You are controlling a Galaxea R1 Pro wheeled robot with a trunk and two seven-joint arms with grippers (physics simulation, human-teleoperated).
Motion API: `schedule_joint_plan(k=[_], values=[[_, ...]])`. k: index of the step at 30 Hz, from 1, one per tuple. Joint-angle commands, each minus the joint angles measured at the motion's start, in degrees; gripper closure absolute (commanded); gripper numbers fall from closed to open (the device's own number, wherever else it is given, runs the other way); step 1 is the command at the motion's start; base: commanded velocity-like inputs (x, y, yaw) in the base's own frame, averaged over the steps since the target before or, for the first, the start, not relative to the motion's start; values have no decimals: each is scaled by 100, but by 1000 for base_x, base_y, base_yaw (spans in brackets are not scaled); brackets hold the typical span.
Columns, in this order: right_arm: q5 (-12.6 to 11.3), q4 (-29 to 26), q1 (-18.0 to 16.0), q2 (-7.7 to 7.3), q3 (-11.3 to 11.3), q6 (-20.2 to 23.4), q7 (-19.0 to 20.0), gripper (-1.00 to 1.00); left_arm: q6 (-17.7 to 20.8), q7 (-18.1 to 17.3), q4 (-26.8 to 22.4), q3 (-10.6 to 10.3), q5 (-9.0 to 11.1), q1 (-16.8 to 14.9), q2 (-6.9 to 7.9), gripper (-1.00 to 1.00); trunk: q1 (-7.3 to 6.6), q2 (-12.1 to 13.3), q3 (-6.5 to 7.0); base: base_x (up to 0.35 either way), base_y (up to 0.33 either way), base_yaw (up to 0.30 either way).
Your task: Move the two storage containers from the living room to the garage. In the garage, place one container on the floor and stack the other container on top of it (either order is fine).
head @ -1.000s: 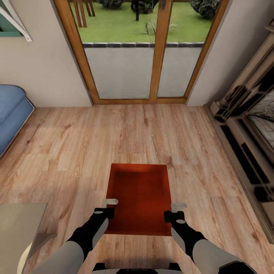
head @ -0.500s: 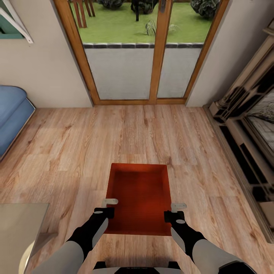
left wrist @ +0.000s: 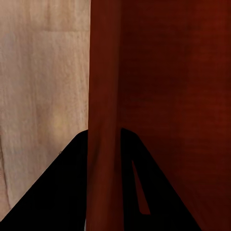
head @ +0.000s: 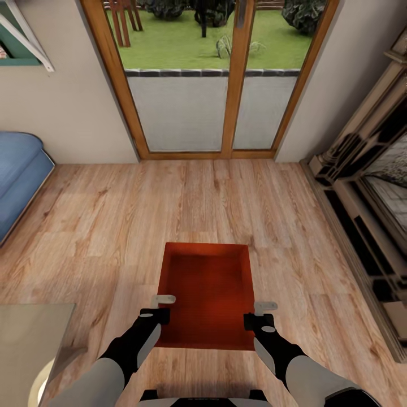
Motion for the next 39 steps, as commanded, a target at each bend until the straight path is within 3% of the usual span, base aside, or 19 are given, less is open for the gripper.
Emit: schedule_joint_plan(k=[1, 8, 39], values=[[8, -133, -4, 6, 15, -136, -3, 100, 24, 64, 9, -26, 154, 1, -7, 100, -22, 38, 24, 0, 0, 0], [7, -133, -4, 15, 20, -136, -2, 100, 21, 70, 3, -26, 154, 4, -2, 100, -175, 319, 212, 0, 0, 0], [-8, -133, -4, 7, 11, -151, -2, 100, 21, 72, -11, 9, 155, 3, -12, 100, -175, 319, 486, 0, 0, 0]])
